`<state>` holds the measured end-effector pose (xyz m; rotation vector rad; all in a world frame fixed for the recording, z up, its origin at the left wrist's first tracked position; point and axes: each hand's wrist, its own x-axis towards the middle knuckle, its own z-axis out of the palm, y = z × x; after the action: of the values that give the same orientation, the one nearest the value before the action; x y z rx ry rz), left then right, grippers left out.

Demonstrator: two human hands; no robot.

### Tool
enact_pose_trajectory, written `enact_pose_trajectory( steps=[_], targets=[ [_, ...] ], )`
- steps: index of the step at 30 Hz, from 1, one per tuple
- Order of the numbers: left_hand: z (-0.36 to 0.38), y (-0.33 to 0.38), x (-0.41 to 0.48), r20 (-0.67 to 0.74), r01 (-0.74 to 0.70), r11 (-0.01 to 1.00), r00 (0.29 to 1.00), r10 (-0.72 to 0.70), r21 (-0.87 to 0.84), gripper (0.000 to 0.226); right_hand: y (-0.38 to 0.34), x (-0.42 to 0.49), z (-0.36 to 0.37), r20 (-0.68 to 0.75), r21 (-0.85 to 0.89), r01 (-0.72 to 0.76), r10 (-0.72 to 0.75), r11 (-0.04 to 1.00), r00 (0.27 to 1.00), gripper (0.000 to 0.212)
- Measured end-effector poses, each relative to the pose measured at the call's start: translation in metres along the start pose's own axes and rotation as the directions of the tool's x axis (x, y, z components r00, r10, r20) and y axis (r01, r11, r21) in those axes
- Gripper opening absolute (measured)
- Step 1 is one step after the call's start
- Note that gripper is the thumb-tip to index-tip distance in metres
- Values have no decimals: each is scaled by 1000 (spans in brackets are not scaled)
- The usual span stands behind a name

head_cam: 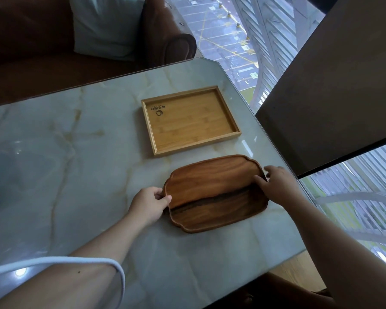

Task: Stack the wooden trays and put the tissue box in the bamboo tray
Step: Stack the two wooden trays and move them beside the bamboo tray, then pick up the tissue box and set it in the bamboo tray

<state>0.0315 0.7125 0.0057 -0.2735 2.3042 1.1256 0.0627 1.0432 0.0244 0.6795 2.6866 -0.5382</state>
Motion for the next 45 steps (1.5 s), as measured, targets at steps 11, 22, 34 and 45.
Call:
enact_pose_trajectory(
  steps=[11,22,34,45],
  targets=[
    [-94,-8,-29,-20,-246,695,936,351,675,90,-134,-26,0,141,-76,506,-493,859,858,76],
    [-223,-79,-63,-147,-94,551,914,377,829,82,-297,-60,45,270,-303,812,-773,498,575,86],
    [-367,-212,-71,-363,72,700,890,277,710,77,-469,-77,109,401,-328,878,-791,348,463,84],
    [-389,-292,-38,-583,65,997,812,-28,42,82,-624,-29,167,331,305,627,-697,717,637,53]
  ],
)
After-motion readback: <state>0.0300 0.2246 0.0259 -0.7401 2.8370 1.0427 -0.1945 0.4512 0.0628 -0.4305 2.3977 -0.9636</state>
